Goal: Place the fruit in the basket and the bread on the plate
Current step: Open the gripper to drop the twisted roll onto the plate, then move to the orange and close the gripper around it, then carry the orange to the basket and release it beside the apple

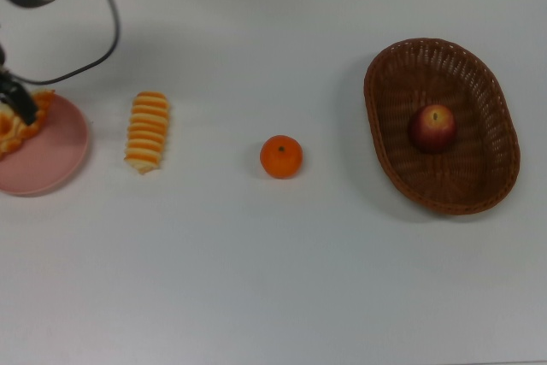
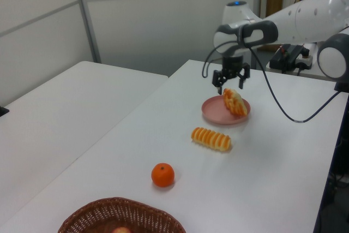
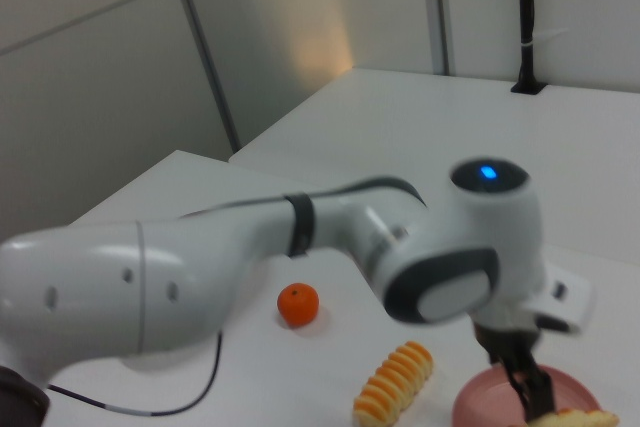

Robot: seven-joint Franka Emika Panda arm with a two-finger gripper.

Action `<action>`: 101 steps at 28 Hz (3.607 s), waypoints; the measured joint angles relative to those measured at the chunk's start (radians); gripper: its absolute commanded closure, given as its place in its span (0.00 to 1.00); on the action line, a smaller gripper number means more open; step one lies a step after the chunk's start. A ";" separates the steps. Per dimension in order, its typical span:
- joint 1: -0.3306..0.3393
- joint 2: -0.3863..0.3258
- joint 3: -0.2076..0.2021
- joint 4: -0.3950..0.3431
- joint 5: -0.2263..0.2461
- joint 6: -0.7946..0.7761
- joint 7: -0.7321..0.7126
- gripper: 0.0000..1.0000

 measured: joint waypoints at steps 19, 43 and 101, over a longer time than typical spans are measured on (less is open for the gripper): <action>0.516 -0.023 -0.065 -0.054 -0.048 -0.147 0.109 0.00; 0.715 0.111 -0.084 -0.057 -0.053 -0.013 0.247 0.00; 1.123 -0.021 -0.211 -0.008 -0.080 -0.198 0.494 0.00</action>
